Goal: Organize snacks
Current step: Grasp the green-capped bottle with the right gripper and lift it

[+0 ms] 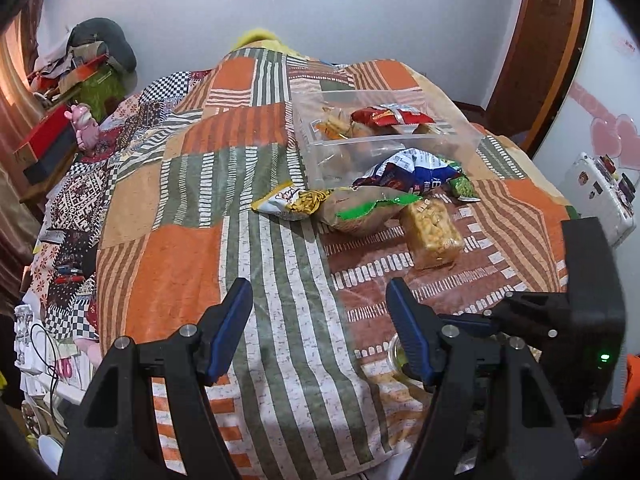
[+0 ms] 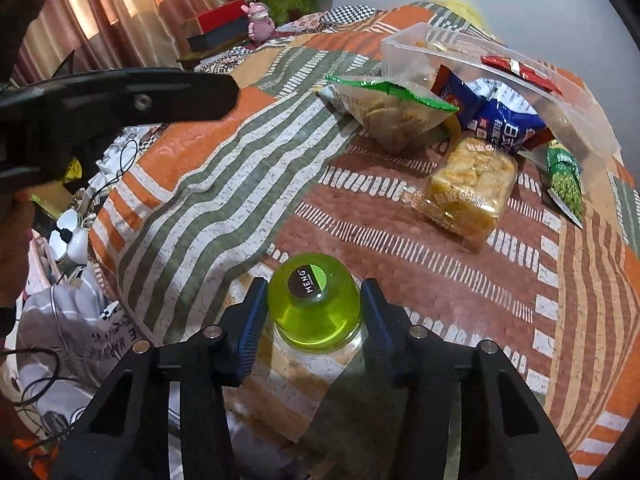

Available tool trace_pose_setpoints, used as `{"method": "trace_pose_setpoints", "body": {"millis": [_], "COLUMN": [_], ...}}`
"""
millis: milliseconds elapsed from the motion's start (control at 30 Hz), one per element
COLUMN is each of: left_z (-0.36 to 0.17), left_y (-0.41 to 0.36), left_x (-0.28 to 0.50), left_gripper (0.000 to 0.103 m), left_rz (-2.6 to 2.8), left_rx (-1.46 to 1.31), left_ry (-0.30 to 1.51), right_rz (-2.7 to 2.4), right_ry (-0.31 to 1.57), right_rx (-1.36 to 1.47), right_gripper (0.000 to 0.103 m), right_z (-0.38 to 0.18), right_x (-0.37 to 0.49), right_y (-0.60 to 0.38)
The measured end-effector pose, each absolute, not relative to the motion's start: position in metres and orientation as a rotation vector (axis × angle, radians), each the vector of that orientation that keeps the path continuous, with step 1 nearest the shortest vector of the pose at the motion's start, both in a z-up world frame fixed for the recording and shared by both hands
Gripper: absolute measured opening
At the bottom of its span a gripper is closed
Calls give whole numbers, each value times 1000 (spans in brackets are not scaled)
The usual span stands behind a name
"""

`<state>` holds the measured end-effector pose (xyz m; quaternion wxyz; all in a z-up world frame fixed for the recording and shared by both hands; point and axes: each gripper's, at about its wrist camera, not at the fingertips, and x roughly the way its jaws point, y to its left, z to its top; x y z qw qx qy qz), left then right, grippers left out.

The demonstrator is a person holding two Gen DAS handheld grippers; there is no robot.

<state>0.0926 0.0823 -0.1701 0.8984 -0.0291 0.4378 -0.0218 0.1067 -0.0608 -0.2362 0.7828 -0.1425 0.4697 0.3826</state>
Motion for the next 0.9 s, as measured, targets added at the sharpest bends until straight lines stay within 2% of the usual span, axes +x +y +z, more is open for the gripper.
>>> {"method": "trace_pose_setpoints", "body": {"millis": [333,533,900], "left_z": [-181,-200,-229], "left_y": [65,47,31], "left_x": [131,164,204], "left_gripper": [69,72,73], "left_rz": [-86,-86,-19], "left_rx": [-40,-43,6], "left_ry": [927,944,931], "right_rz": [716,608,490], "right_ry": [946,921,923], "right_rx": [-204,-134,-56], "right_gripper": [43,43,43], "right_z": [-208,-194,-190], "right_x": [138,161,192], "right_y": [-108,-146,-193]}}
